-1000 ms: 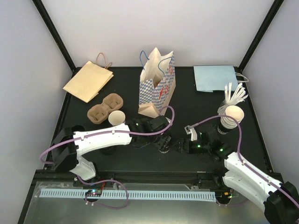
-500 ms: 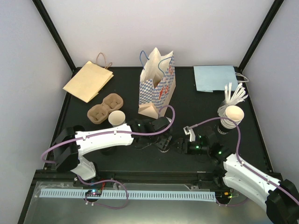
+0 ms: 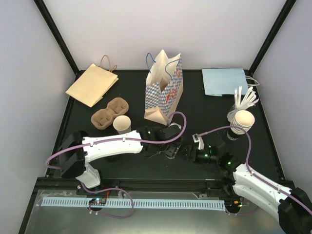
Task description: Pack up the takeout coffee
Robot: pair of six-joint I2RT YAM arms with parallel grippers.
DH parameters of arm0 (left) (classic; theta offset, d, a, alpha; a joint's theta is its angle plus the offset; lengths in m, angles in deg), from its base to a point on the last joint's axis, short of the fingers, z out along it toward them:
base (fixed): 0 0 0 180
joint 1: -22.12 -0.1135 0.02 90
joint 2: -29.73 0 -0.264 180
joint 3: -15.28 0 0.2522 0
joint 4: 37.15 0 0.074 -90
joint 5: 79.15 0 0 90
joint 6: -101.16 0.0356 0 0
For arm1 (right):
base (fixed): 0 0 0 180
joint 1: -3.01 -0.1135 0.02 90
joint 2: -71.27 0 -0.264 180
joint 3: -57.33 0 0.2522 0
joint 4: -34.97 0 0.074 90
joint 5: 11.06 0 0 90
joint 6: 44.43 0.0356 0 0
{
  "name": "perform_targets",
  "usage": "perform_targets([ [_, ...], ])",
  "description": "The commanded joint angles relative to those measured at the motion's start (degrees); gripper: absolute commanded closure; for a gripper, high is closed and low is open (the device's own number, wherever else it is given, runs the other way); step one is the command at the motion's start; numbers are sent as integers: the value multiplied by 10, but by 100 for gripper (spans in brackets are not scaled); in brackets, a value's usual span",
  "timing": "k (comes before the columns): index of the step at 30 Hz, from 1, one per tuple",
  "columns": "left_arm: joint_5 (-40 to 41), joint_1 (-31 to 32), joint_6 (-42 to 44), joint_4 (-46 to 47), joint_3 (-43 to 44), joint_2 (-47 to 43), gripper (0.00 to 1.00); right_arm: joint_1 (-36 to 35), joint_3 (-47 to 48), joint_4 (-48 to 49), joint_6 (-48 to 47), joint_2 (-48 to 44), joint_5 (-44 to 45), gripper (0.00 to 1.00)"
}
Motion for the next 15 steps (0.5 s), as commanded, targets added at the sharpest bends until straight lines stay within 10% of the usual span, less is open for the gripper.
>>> perform_targets([
  [1,-39,6,-21,-24,-10,34,32,-14,-16,63,60,8,38,27],
  [15,-42,7,-18,-17,-13,36,33,-16,-5,-62,149,51,91,33],
])
